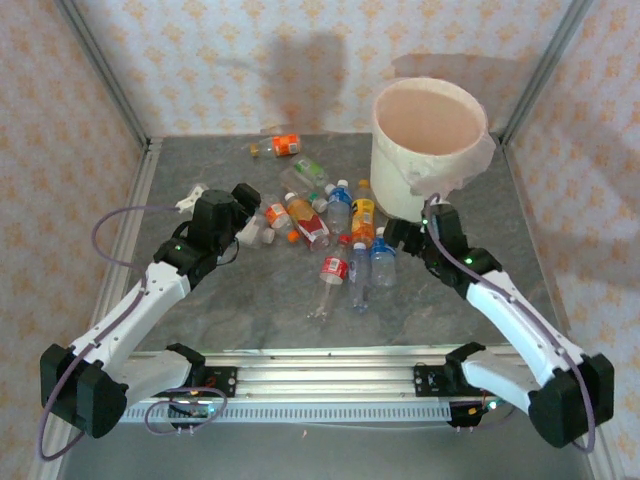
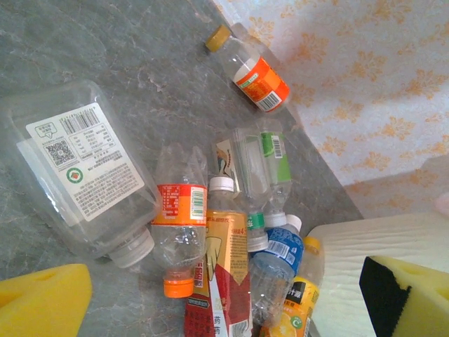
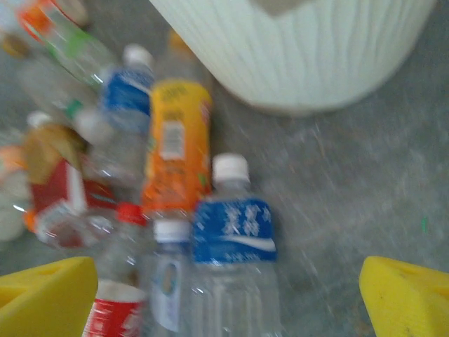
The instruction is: Put the plastic bottles in the bin
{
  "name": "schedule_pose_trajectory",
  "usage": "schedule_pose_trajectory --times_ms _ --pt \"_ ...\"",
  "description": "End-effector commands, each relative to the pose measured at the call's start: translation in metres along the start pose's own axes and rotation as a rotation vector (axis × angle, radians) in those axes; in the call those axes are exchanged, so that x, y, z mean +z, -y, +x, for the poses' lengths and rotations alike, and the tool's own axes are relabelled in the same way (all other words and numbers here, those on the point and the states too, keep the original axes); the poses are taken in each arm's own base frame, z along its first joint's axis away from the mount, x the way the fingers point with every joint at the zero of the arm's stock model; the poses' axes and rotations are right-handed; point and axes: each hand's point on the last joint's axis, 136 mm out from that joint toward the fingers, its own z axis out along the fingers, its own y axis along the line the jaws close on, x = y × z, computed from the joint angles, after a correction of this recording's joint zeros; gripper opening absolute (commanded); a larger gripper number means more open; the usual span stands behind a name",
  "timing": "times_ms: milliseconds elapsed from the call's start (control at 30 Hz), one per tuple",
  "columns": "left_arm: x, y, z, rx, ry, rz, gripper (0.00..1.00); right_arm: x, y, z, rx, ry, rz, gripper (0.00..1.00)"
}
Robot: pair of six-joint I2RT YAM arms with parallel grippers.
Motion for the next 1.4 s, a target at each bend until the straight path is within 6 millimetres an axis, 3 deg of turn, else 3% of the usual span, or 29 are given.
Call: schedule_pose_trajectory --times_ms 0,133,300,600,767,1100,1367 --pt "0.006 -0.005 -0.002 -0.044 0.01 -0.019 1.0 0.018 0.004 0.032 -0.013 -0.112 0.034 0.95" --pt "0.008 -0.003 -0.001 -0.058 0.0 -0.014 1.0 0.041 0.004 0.066 -0.07 -0.249 0.055 0.94" --pt "0.011 -0.004 0.004 -0.055 -0.023 -0.028 1.0 0.058 0.018 0.084 -0.066 -0.321 0.137 0.89" --pt "0.017 -0.005 0.008 -0.06 -0.043 -0.04 1.0 0.069 0.036 0.092 -0.054 -0.337 0.232 0.79" --pt "0.02 -0.006 0.011 -0.056 -0.058 -0.049 1.0 0.081 0.027 0.098 -0.128 -0.385 0.179 0.79" --pt "0.02 -0.01 0.014 -0.049 -0.07 -0.061 1.0 0.1 0.029 0.098 -0.232 -0.413 0.203 0.79" --pt "0.019 -0.012 0.011 -0.045 -0.056 -0.072 1.0 0.086 0.031 0.086 -0.2 -0.343 0.214 0.65"
